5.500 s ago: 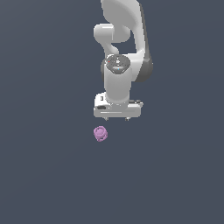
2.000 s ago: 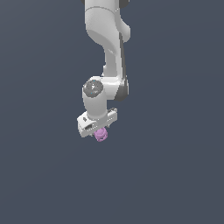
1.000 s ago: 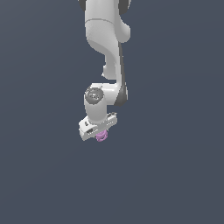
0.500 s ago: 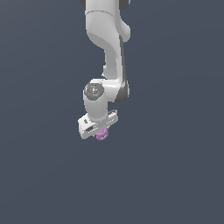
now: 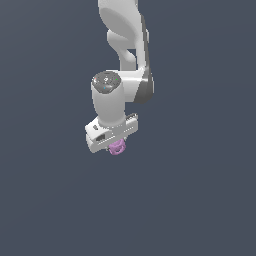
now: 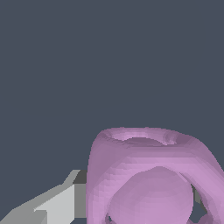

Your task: Pick up the object and move it to a goal position.

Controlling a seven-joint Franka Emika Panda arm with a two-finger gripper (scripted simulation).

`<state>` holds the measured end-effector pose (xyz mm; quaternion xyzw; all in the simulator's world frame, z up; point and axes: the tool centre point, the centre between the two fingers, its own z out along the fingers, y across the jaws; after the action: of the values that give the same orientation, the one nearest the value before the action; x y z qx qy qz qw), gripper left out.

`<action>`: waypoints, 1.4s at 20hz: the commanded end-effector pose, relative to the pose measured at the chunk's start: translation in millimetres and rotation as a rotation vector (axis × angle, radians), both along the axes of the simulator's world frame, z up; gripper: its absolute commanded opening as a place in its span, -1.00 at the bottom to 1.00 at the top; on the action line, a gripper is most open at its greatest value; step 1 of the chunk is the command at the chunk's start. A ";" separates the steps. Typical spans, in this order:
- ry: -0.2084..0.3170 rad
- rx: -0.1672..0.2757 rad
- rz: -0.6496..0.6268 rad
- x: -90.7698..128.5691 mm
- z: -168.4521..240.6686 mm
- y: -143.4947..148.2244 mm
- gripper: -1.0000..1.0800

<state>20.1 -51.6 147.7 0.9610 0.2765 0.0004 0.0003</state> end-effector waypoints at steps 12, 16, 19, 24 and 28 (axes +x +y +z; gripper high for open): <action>0.000 0.000 0.001 26.8 144.6 17.1 -1.00; 0.000 0.000 0.001 34.9 182.4 21.5 -1.00; 0.000 0.000 0.001 40.2 206.8 24.3 -1.00; 0.000 0.000 0.001 48.2 240.9 28.2 -1.00; 0.000 0.000 0.001 53.6 262.1 30.6 -1.00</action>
<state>71.9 -21.9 401.9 0.9609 0.2769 0.0006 0.0002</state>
